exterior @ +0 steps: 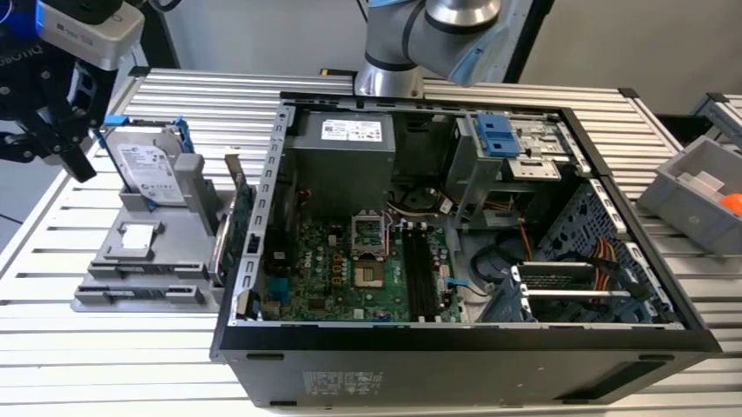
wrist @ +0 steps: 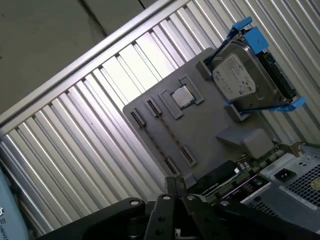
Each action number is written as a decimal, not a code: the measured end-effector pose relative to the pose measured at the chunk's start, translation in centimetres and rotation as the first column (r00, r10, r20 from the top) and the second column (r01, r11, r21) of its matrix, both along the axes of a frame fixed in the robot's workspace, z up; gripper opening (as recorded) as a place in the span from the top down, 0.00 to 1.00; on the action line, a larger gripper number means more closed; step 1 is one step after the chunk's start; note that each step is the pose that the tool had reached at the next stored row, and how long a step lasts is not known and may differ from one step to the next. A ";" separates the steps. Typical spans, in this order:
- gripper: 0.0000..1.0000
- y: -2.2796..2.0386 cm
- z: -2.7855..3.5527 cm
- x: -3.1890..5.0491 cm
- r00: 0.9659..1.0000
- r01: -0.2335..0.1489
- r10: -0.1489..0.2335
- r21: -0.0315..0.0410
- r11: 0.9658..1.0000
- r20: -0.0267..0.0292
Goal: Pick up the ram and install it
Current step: 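Pick up the ram and move it above insertion slot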
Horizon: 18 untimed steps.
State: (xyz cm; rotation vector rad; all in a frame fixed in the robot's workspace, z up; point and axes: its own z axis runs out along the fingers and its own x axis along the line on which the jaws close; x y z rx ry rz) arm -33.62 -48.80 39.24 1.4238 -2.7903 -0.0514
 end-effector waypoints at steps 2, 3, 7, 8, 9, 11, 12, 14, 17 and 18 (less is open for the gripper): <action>1.00 0.00 0.00 -0.01 1.000 -0.020 0.020 0.000 1.000 0.000; 1.00 0.00 0.00 -0.02 1.000 -0.029 0.029 0.000 1.000 0.000; 1.00 0.01 -0.01 -0.06 0.998 -0.057 0.057 0.000 0.998 0.000; 1.00 0.01 -0.01 -0.07 0.998 -0.063 0.063 0.000 0.998 0.000; 1.00 0.01 -0.01 -0.08 0.998 -0.070 0.070 0.000 0.998 0.000; 1.00 0.01 0.00 -0.09 0.996 -0.090 0.090 0.000 0.996 0.000; 1.00 0.00 0.01 -0.10 0.995 -0.102 0.102 0.000 0.995 0.000; 1.00 0.01 0.00 -0.11 0.992 -0.127 0.127 0.000 0.992 0.000; 1.00 0.01 -0.01 -0.12 0.986 -0.165 0.165 0.000 0.986 0.001; 1.00 0.01 -0.02 -0.12 0.984 -0.178 0.178 0.000 0.984 0.001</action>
